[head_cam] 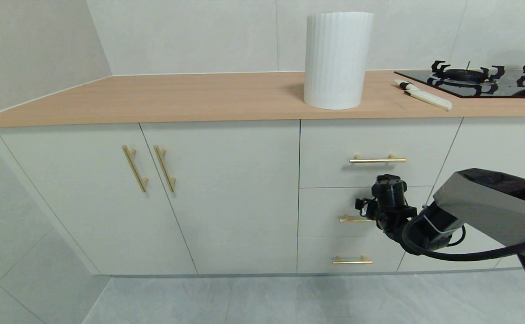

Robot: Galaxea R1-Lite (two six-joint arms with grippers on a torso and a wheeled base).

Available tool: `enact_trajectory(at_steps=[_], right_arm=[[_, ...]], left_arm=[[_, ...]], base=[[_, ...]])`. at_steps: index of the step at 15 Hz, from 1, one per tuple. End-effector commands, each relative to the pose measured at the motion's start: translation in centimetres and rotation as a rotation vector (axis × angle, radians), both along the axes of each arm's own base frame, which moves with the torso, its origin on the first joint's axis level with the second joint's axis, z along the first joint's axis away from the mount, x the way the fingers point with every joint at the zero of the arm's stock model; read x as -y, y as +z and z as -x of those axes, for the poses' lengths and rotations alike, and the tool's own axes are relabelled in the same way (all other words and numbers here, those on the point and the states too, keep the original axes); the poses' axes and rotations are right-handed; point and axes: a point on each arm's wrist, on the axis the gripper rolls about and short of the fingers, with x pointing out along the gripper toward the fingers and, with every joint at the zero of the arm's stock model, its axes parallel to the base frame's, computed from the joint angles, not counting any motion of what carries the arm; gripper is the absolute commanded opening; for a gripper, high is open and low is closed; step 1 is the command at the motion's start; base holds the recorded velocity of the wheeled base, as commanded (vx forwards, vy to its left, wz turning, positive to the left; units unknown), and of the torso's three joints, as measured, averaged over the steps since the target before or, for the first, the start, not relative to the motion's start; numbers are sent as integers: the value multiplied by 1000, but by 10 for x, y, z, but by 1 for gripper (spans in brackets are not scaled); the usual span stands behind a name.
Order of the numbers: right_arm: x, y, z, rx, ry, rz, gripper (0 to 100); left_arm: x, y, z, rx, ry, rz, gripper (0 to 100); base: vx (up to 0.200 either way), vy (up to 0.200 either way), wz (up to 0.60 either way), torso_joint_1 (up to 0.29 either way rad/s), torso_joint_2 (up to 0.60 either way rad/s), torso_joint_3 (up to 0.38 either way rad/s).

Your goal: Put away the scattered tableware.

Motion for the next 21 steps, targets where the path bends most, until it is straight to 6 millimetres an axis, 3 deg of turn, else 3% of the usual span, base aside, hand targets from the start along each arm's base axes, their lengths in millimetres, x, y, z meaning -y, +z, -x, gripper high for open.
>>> enact_trajectory(at_steps=[1,5,7,8,10,12,16,17,18,21], right_arm=[[4,21,18,-9,14,6,100],[19,57,71,-25,16,12,100],[35,104,120,45,20,14,100],[39,115,136,64,28,32,100],[59,152,204,160,44,88,100],[75,169,256,252,47,156,100],[109,180,353,395,-44,291,100],[112,180,363,403,-52,300,100],[121,171,399,400,-84,334,100],[128,146,449,417,-160,396,100]], left_arm=[[0,0,0,0,0,0,100],[0,0,0,0,0,0,100],[0,0,0,0,0,0,100],[0,0,0,0,0,0,100],[0,0,0,0,0,0,100],[0,0,0,0,0,0,100],[0,0,0,0,0,0,100],[0,0,0,0,0,0,100],[0,0,0,0,0,0,100],[0,0,0,0,0,0,100]], base=[[0,0,0,0,0,0],[0,0,0,0,0,0],[0,0,0,0,0,0],[0,0,0,0,0,0],[0,0,0,0,0,0],[0,0,0,0,0,0],[0,0,0,0,0,0],[0,0,0,0,0,0],[0,0,0,0,0,0],[0,0,0,0,0,0]])
